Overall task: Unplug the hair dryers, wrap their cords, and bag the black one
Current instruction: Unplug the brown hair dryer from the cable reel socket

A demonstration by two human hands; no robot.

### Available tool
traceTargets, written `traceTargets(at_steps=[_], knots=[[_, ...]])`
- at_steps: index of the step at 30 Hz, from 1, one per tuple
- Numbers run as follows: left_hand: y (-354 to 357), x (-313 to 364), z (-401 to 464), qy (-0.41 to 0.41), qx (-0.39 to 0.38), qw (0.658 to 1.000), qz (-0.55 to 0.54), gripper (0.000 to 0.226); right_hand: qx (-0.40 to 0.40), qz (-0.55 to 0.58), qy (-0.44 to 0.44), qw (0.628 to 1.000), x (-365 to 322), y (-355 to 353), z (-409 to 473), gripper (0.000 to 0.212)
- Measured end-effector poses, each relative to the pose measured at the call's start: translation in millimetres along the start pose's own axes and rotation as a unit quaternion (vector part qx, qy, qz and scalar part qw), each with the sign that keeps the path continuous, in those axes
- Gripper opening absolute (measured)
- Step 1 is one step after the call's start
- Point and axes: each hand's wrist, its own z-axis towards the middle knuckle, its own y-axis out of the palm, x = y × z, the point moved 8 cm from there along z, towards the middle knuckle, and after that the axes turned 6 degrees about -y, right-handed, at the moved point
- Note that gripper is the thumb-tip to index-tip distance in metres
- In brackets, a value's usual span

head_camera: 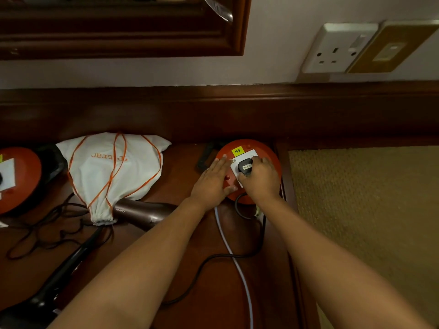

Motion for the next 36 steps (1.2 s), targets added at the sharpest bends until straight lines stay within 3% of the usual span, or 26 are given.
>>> traceTargets(at_steps=[13,18,23,27,31,36], knots=[[1,-3,1,0.004,0.005,1.000,-0.010,0.083,0.021,0.006,0.013,1.000,2,-3,-1,0.058],[0,-3,2,0.002,0.006,1.000,-0.014,0.084,0.071,0.082,0.024,0.994,5,-10,-3,0.050],[-3,-1,3,-0.005,-0.007,1.000,-0.023,0.084,0.069,0.175,0.025,0.982,6,-18,-5,0.035],[-12,3,3,-0.009,-0.037,0.999,0.003,0.081,0.047,0.262,0.039,0.963,10,-33,-14,0.024],[-32,0,-16,-0.010,-0.037,0.999,-0.008,0.064,0.017,0.303,0.066,0.950,17,-37,-35,0.024],[-42,-40,-82,-0.025,-0.030,0.998,0.055,0.053,-0.027,0.312,0.085,0.946,15,-34,-73,0.039]])
